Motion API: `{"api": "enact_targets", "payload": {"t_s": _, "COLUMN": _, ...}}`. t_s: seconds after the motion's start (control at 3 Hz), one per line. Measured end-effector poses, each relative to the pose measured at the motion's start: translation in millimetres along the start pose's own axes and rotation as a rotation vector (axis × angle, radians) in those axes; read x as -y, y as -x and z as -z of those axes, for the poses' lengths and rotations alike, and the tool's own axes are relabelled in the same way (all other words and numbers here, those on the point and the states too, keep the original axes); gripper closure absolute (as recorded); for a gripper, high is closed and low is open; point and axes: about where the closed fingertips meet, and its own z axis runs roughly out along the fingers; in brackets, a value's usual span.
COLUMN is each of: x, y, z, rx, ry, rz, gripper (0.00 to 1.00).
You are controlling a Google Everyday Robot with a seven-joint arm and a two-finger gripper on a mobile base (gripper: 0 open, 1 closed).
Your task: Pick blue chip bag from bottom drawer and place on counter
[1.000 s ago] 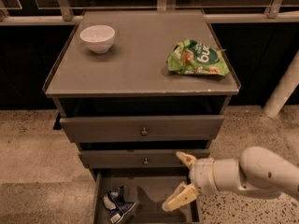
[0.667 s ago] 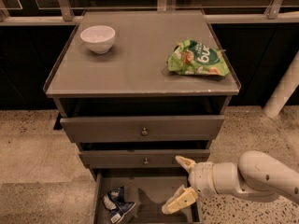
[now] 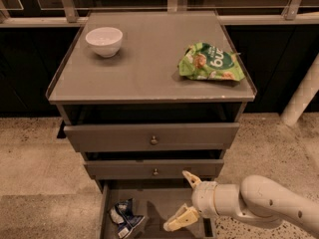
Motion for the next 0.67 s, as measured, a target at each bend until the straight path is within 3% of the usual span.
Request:
{"api": "enact_targets", "payload": {"t_s": 0.33, "x": 17, "y": -20, "z": -40, "rx": 0.007, "ry": -0.040, "rz": 0.041, "gripper": 0.00}}
{"api": "enact_targets", "payload": {"t_s": 0.67, "x": 31, "y": -42, "z": -71, "rx": -0.016, "ry": -0.039, "rz": 0.028, "gripper": 0.00}}
